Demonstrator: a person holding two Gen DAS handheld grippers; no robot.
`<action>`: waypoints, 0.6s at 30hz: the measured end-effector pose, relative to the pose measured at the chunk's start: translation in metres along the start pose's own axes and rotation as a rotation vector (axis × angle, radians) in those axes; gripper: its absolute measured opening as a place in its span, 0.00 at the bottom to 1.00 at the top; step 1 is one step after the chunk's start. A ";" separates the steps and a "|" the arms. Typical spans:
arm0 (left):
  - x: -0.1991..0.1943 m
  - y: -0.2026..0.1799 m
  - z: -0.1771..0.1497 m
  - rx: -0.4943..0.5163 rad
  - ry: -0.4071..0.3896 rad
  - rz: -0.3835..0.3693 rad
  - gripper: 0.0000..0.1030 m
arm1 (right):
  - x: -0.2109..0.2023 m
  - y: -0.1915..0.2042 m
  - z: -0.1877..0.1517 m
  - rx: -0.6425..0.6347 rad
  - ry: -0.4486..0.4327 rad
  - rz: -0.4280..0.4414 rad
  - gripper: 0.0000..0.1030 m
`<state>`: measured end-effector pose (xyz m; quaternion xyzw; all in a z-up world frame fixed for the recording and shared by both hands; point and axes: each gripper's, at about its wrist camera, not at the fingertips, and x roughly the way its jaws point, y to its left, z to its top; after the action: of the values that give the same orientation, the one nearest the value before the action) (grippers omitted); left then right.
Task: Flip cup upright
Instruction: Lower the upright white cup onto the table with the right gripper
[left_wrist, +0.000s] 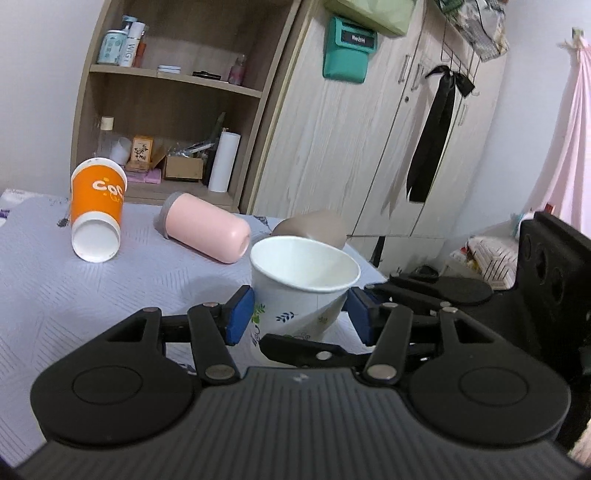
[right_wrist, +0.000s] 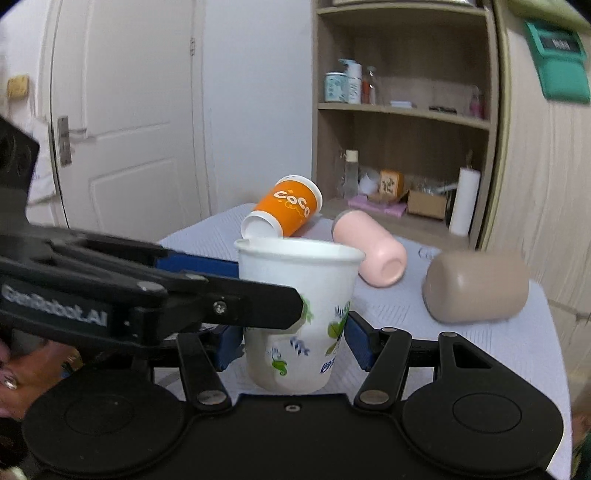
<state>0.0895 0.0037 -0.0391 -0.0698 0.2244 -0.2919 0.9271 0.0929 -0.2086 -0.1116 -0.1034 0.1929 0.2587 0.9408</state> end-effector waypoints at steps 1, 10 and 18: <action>0.004 0.000 0.001 0.020 0.006 0.009 0.53 | 0.003 0.002 0.000 -0.018 -0.001 -0.013 0.64; 0.039 0.013 0.010 0.088 0.023 0.031 0.54 | 0.037 -0.007 0.000 -0.008 -0.010 -0.081 0.64; 0.061 0.024 0.009 0.077 0.020 0.009 0.54 | 0.057 -0.008 -0.001 -0.093 -0.020 -0.171 0.64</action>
<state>0.1499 -0.0118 -0.0605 -0.0301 0.2225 -0.2970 0.9281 0.1423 -0.1903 -0.1360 -0.1604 0.1618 0.1869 0.9556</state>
